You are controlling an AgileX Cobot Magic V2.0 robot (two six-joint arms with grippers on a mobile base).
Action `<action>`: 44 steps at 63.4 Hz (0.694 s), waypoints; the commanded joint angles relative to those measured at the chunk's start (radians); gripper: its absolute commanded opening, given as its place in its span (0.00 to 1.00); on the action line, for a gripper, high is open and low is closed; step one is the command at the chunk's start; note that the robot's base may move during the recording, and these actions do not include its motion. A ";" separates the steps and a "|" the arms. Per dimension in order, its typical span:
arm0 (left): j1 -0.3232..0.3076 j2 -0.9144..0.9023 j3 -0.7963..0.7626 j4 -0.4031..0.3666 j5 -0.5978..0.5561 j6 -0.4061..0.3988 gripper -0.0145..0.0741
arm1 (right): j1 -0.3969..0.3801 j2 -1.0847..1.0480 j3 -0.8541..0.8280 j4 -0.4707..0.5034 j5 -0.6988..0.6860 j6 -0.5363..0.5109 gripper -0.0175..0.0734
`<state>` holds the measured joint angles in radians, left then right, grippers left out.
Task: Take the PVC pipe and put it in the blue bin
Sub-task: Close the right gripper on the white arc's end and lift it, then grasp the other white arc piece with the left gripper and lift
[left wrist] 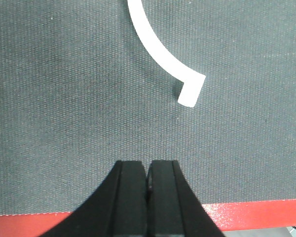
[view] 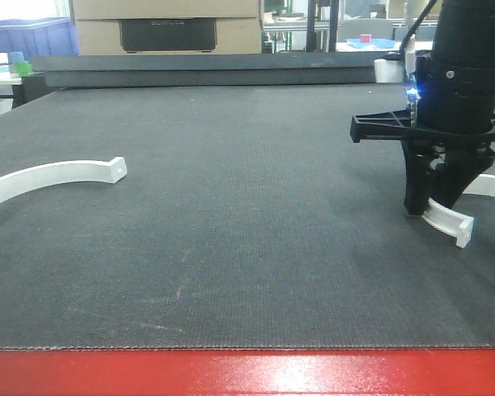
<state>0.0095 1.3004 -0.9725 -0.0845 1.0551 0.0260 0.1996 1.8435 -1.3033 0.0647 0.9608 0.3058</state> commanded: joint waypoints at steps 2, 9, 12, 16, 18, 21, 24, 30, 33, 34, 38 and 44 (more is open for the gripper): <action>-0.003 -0.002 -0.008 -0.013 0.001 -0.002 0.04 | -0.001 0.017 -0.003 -0.003 0.004 0.002 0.02; -0.003 -0.002 -0.008 -0.017 0.003 -0.002 0.04 | -0.001 0.004 -0.008 -0.013 0.028 0.002 0.01; -0.003 -0.002 -0.008 -0.027 0.013 -0.002 0.04 | -0.001 -0.013 -0.015 -0.016 0.044 0.002 0.01; -0.003 -0.002 -0.019 -0.045 0.032 -0.002 0.04 | -0.001 -0.047 -0.022 -0.019 0.060 -0.007 0.01; -0.003 -0.002 -0.027 -0.047 0.038 -0.002 0.04 | -0.001 -0.066 -0.024 -0.019 0.066 -0.017 0.01; -0.003 -0.002 -0.043 -0.046 0.054 -0.002 0.04 | -0.001 -0.097 -0.024 -0.019 0.076 -0.027 0.01; -0.003 0.001 -0.064 -0.046 0.068 0.000 0.04 | -0.001 -0.128 -0.024 -0.019 0.091 -0.038 0.01; -0.003 0.025 -0.120 -0.046 0.090 0.000 0.04 | -0.001 -0.195 -0.024 -0.019 0.124 -0.062 0.01; -0.003 0.042 -0.153 -0.046 0.093 0.000 0.04 | -0.001 -0.228 -0.024 -0.019 0.137 -0.062 0.01; -0.003 0.052 -0.163 -0.044 0.093 0.000 0.04 | -0.001 -0.237 -0.024 -0.019 0.140 -0.064 0.01; -0.003 0.084 -0.198 -0.028 0.067 0.000 0.04 | -0.001 -0.272 -0.023 -0.019 0.147 -0.064 0.01; -0.003 0.146 -0.245 0.038 0.010 0.000 0.04 | -0.001 -0.317 -0.023 -0.019 0.147 -0.071 0.01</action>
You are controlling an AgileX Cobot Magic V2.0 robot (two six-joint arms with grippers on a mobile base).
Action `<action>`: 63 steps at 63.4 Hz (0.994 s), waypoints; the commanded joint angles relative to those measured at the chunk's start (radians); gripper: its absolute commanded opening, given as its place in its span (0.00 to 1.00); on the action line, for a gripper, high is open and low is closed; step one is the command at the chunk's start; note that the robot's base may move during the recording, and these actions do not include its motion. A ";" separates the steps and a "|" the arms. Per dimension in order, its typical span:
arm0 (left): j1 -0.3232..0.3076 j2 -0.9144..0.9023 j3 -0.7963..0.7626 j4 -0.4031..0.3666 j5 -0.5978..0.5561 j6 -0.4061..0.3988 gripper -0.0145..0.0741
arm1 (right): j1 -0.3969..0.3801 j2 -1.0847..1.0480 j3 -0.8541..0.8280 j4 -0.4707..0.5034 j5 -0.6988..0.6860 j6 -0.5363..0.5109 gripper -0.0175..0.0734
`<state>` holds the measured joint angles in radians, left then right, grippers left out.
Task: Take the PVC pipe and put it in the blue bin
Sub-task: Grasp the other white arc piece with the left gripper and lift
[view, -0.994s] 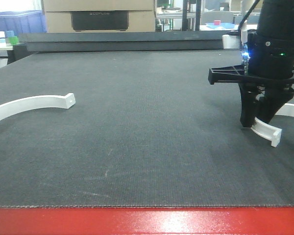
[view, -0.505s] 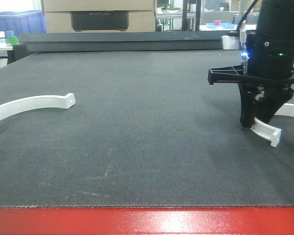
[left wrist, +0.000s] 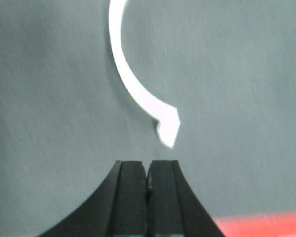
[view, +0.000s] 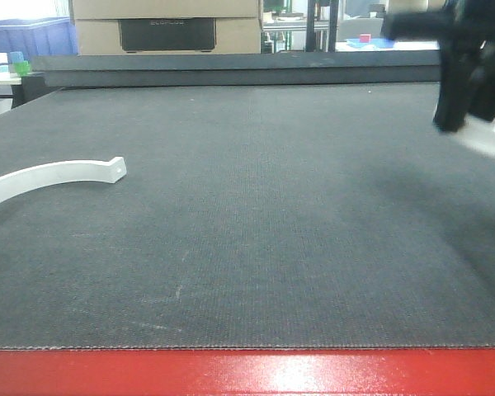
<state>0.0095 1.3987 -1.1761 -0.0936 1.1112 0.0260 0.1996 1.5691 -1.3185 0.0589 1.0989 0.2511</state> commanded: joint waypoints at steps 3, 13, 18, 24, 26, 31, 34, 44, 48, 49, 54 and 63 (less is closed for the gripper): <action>-0.003 0.083 -0.067 0.070 -0.050 0.000 0.04 | -0.001 -0.059 -0.007 -0.013 0.009 -0.016 0.01; -0.003 0.181 -0.120 0.085 -0.084 0.000 0.08 | -0.001 -0.068 -0.007 -0.013 0.009 -0.016 0.01; -0.003 0.221 -0.120 0.085 -0.129 0.000 0.21 | -0.001 -0.066 -0.006 -0.013 0.009 -0.016 0.01; -0.003 0.262 -0.120 0.078 -0.144 0.000 0.38 | -0.001 -0.066 -0.006 -0.013 0.009 -0.016 0.01; -0.003 0.273 -0.120 0.073 -0.146 0.000 0.42 | -0.001 -0.066 -0.006 -0.013 0.005 -0.016 0.01; -0.003 0.304 -0.120 0.055 -0.146 0.000 0.49 | -0.001 -0.066 -0.006 -0.013 -0.011 -0.016 0.01; -0.003 0.318 -0.120 0.038 -0.146 0.000 0.50 | -0.001 -0.066 -0.006 -0.013 -0.022 -0.016 0.01; -0.025 0.367 -0.120 0.029 -0.150 0.000 0.50 | -0.001 -0.066 -0.006 -0.013 -0.047 -0.016 0.01; -0.027 0.390 -0.120 0.034 -0.152 0.000 0.50 | -0.001 -0.066 -0.006 -0.013 -0.049 -0.016 0.01; -0.027 0.395 -0.120 0.034 -0.154 -0.005 0.50 | -0.001 -0.066 -0.006 -0.013 -0.049 -0.016 0.01; -0.027 0.420 -0.120 0.036 -0.154 -0.010 0.49 | -0.001 -0.066 -0.006 -0.013 -0.044 -0.016 0.01; -0.027 0.448 -0.120 0.036 -0.151 -0.010 0.38 | -0.001 -0.066 -0.006 -0.013 -0.041 -0.016 0.01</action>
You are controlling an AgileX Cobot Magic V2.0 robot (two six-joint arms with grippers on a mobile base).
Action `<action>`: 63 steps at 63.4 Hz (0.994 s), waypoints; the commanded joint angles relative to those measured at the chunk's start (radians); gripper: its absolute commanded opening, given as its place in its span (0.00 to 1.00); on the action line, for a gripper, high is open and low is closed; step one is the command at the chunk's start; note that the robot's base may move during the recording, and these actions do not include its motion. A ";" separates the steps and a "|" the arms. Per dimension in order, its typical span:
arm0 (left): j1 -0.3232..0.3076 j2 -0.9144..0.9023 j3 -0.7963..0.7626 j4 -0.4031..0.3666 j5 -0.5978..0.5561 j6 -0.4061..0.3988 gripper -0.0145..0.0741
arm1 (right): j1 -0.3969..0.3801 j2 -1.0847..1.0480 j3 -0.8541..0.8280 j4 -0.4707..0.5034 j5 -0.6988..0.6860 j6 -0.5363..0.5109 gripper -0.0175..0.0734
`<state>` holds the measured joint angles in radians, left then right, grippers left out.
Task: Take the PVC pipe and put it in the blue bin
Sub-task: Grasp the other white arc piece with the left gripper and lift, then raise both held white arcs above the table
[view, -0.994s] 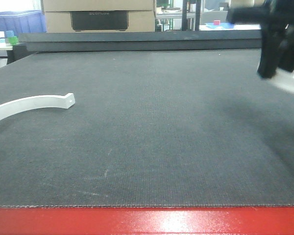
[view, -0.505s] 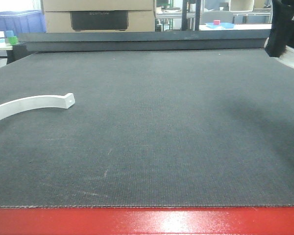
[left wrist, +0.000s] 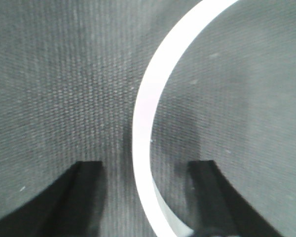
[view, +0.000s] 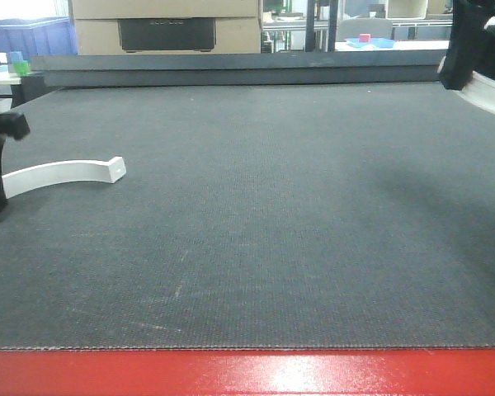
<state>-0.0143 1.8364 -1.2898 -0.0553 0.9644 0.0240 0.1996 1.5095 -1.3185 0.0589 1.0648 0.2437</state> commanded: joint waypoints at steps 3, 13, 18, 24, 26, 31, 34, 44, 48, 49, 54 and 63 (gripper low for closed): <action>-0.004 0.013 -0.006 -0.002 -0.005 -0.008 0.31 | -0.001 -0.006 -0.006 -0.013 -0.007 -0.009 0.01; -0.004 0.013 -0.014 -0.002 -0.006 -0.008 0.04 | -0.001 -0.006 -0.006 -0.011 -0.007 -0.009 0.01; -0.004 0.011 -0.034 -0.002 0.041 -0.008 0.04 | -0.001 -0.008 -0.008 -0.004 0.004 -0.009 0.01; -0.004 -0.008 -0.076 -0.002 0.117 -0.008 0.04 | -0.001 -0.025 -0.008 -0.002 0.025 -0.009 0.01; -0.004 -0.015 -0.089 -0.002 0.137 -0.008 0.04 | -0.001 -0.035 -0.008 -0.002 0.029 -0.009 0.01; -0.004 -0.058 -0.113 -0.002 0.173 -0.008 0.04 | -0.001 -0.060 -0.008 -0.002 0.029 -0.009 0.01; -0.004 -0.099 -0.117 -0.011 0.179 -0.008 0.04 | -0.001 -0.081 -0.008 -0.002 0.022 -0.009 0.01; -0.004 -0.249 -0.117 -0.069 0.190 -0.008 0.04 | -0.001 -0.159 -0.008 -0.002 -0.012 -0.010 0.01; -0.004 -0.310 -0.117 -0.083 0.181 -0.008 0.04 | -0.001 -0.188 -0.006 -0.002 -0.034 -0.010 0.01; -0.004 -0.325 -0.117 -0.086 0.178 -0.008 0.04 | -0.001 -0.201 -0.006 -0.002 -0.041 -0.010 0.01; -0.004 -0.407 -0.115 -0.103 0.147 -0.008 0.04 | -0.001 -0.245 -0.004 -0.002 -0.076 -0.010 0.01; -0.004 -0.553 -0.057 -0.118 0.022 -0.008 0.04 | -0.001 -0.333 0.014 -0.021 -0.176 -0.073 0.01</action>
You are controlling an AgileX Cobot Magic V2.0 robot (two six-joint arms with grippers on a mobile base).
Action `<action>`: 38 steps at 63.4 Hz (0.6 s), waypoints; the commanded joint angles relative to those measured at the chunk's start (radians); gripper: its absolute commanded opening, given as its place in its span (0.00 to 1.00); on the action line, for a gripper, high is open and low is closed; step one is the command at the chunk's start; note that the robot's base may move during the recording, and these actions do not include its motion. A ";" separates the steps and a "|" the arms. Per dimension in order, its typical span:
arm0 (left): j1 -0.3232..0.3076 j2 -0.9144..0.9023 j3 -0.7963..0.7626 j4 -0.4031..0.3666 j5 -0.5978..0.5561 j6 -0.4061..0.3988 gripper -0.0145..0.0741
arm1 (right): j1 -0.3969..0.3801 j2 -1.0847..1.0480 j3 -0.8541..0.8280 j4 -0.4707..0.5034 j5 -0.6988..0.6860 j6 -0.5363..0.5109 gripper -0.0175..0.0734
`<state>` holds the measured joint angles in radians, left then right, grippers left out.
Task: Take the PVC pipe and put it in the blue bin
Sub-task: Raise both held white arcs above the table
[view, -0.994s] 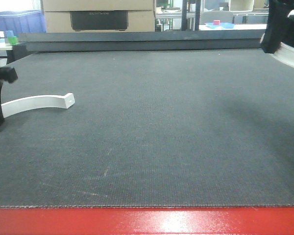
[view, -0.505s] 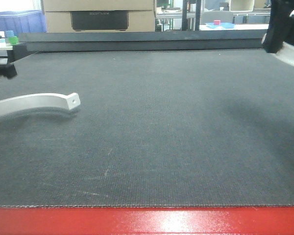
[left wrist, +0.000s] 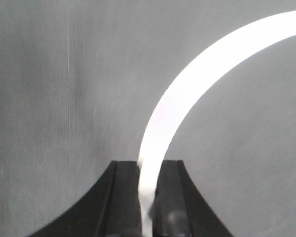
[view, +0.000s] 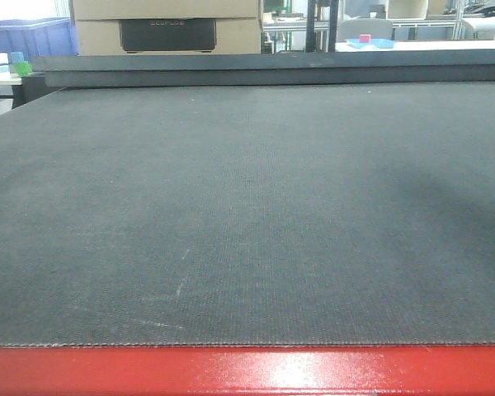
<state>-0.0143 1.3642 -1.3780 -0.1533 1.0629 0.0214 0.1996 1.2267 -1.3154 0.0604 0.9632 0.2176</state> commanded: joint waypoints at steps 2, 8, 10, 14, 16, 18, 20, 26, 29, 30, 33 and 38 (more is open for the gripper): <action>-0.004 -0.112 0.050 -0.020 -0.106 -0.005 0.04 | -0.001 -0.077 0.025 -0.028 -0.107 -0.065 0.01; -0.004 -0.223 0.129 -0.020 -0.223 0.004 0.04 | -0.001 -0.158 0.097 -0.048 -0.210 -0.093 0.01; -0.004 -0.256 0.167 -0.020 -0.265 0.006 0.04 | -0.001 -0.192 0.124 -0.051 -0.238 -0.093 0.01; -0.004 -0.331 0.237 -0.020 -0.359 0.008 0.04 | -0.001 -0.249 0.193 -0.051 -0.308 -0.093 0.01; -0.004 -0.365 0.283 -0.020 -0.417 0.008 0.04 | -0.001 -0.279 0.227 -0.051 -0.341 -0.093 0.01; -0.004 -0.398 0.322 -0.020 -0.466 0.008 0.04 | -0.001 -0.317 0.262 -0.051 -0.373 -0.093 0.01; -0.004 -0.439 0.370 -0.020 -0.515 0.008 0.04 | -0.001 -0.355 0.307 -0.051 -0.414 -0.093 0.01; -0.004 -0.559 0.498 -0.020 -0.628 0.008 0.04 | -0.001 -0.455 0.420 -0.052 -0.499 -0.093 0.01; -0.004 -0.603 0.554 -0.020 -0.663 0.008 0.04 | -0.001 -0.499 0.466 -0.053 -0.528 -0.093 0.01; -0.004 -0.616 0.569 -0.020 -0.671 0.008 0.04 | -0.001 -0.521 0.477 -0.053 -0.533 -0.093 0.01; -0.004 -0.669 0.607 -0.017 -0.683 0.008 0.04 | -0.001 -0.562 0.505 -0.060 -0.543 -0.093 0.01; -0.004 -0.754 0.660 -0.015 -0.693 0.008 0.04 | -0.001 -0.632 0.539 -0.060 -0.543 -0.093 0.01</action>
<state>-0.0143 0.6904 -0.7602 -0.1611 0.4268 0.0256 0.1996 0.6587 -0.8020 0.0157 0.4722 0.1328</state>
